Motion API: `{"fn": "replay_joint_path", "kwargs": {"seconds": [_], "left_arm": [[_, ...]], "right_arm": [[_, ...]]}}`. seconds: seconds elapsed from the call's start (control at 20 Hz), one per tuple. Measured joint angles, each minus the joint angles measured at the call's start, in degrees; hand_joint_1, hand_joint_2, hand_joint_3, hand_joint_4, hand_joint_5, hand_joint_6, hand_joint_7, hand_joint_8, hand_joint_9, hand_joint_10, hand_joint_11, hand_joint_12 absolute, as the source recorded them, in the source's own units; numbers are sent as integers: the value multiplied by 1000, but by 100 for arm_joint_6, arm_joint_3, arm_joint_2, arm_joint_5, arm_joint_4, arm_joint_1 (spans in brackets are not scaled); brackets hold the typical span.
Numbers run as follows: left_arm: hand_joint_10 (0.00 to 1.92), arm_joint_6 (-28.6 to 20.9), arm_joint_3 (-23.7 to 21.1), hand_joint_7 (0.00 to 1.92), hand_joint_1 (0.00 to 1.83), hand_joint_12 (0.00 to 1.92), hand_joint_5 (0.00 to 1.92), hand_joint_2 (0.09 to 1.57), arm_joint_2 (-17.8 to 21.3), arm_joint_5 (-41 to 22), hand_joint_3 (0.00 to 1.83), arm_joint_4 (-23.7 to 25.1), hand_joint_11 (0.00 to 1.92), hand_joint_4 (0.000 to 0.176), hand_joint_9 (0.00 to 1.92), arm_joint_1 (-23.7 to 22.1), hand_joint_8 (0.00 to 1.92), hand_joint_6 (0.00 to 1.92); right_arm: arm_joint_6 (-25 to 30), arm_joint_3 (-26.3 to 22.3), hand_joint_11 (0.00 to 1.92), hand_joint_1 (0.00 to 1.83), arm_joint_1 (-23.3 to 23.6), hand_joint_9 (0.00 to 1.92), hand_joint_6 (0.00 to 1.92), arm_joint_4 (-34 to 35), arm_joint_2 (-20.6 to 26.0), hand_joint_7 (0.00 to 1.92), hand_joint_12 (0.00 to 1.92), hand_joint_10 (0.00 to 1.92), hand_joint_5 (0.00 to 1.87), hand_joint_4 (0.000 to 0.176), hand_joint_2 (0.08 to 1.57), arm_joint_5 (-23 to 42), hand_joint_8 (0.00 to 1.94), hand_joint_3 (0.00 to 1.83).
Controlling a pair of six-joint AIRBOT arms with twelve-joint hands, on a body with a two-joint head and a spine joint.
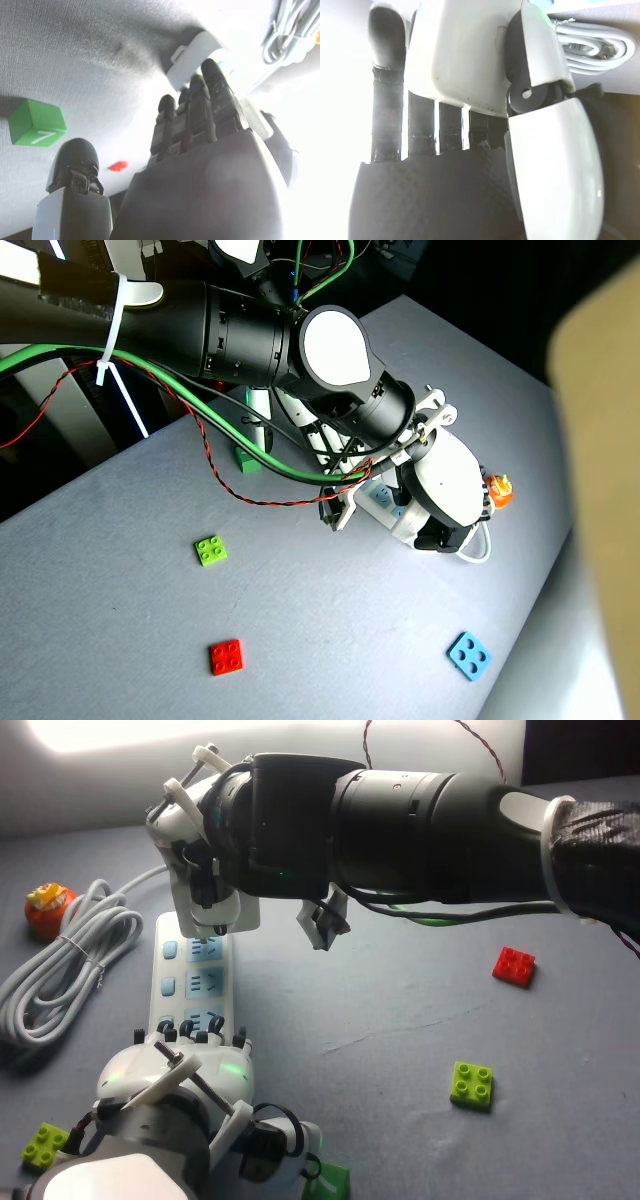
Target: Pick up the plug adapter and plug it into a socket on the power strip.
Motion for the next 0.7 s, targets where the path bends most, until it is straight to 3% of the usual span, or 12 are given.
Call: {"fn": "replay_joint_path", "kwargs": {"seconds": [0.7], "left_arm": [[2, 0, 0, 111, 116, 432, 86, 1234, 0, -4, 4, -15, 0, 0, 106, 0, 3, 3]], "right_arm": [[17, 35, 800, 1218, -2, 814, 915, 140, -42, 885, 1382, 1126, 934, 0, 1159, -7, 1308, 0]]}}
